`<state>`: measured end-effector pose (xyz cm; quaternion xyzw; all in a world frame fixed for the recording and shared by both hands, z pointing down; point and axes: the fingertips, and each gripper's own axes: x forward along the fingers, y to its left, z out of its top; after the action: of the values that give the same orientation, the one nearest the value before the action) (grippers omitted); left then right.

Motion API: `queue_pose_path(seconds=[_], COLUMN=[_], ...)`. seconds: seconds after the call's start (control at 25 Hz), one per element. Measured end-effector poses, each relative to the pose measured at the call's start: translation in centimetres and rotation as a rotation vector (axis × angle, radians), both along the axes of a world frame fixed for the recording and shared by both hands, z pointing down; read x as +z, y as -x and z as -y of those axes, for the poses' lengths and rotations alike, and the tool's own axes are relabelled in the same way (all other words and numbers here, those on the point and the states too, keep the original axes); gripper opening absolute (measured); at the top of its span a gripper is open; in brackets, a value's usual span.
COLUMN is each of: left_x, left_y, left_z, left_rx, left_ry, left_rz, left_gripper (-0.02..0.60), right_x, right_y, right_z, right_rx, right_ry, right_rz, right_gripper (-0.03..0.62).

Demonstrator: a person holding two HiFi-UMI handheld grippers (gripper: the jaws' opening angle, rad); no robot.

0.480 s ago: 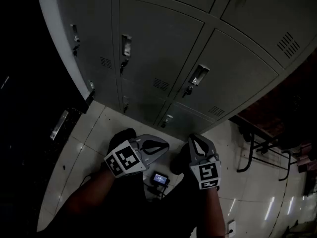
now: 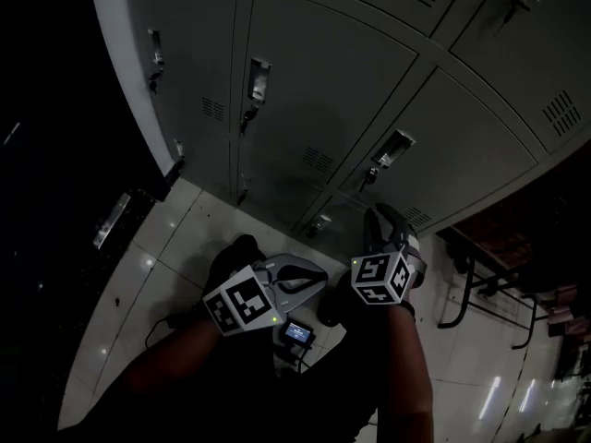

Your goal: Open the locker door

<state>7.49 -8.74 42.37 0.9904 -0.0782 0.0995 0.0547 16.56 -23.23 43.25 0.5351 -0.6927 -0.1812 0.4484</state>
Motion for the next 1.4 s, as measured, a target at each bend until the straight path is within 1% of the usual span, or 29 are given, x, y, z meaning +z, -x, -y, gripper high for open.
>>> queue_pose_path(seconds=[0.16, 0.24, 0.36, 0.44, 0.52, 0.56, 0.6, 0.72, 0.84, 1.0, 1.16, 1.4], left_x=[-0.5, -0.5, -0.6, -0.7, -0.6, -0.6, -0.6, -0.5, -0.4, -0.1, 0.1, 0.6], left_y=[0.2, 0.4, 0.5, 0.4, 0.5, 0.5, 0.5, 0.4, 0.5, 0.7, 0.6, 0.2], left_z=[0.1, 0.1, 0.2, 0.1, 0.1, 0.1, 0.2, 0.1, 0.1, 0.2, 0.2, 0.1], left_rx=[0.002, -0.001, 0.0, 0.005, 0.007, 0.006, 0.004, 0.002, 0.001, -0.008, -0.008, -0.007], left_ry=[-0.003, 0.007, 0.011, 0.007, 0.004, 0.003, 0.003, 0.002, 0.005, 0.002, 0.0, -0.006], left_rz=[-0.039, -0.048, -0.055, -0.057, -0.055, -0.054, -0.052, -0.052, -0.044, -0.024, -0.009, 0.017], left_gripper=[0.012, 0.012, 0.012, 0.012, 0.012, 0.012, 0.012, 0.012, 0.012, 0.012, 0.012, 0.012], right_x=[-0.7, -1.0, -0.6, -0.2, -0.1, -0.2, -0.3, -0.3, -0.6, -0.5, -0.6, -0.5], right_y=[0.4, 0.6, 0.9, 1.0, 0.8, 0.8, 0.9, 1.1, 1.7, 2.3, 2.1, -0.1], right_z=[3.0, 4.3, 5.6, 5.8, 5.9, 5.8, 5.7, 4.8, 3.0, -0.8, -5.3, -11.3], right_rx=[-0.004, -0.007, -0.021, -0.023, -0.011, -0.007, -0.007, -0.018, -0.039, -0.08, -0.1, -0.087], right_ry=[-0.039, -0.058, -0.052, -0.043, -0.043, -0.046, -0.048, -0.062, -0.097, -0.119, -0.14, -0.159], right_rz=[-0.221, -0.316, -0.429, -0.474, -0.487, -0.491, -0.497, -0.502, -0.499, -0.475, -0.453, -0.423], right_gripper=[0.078, 0.086, 0.087, 0.087, 0.074, 0.049, 0.041, 0.04, 0.04, 0.04, 0.043, 0.049])
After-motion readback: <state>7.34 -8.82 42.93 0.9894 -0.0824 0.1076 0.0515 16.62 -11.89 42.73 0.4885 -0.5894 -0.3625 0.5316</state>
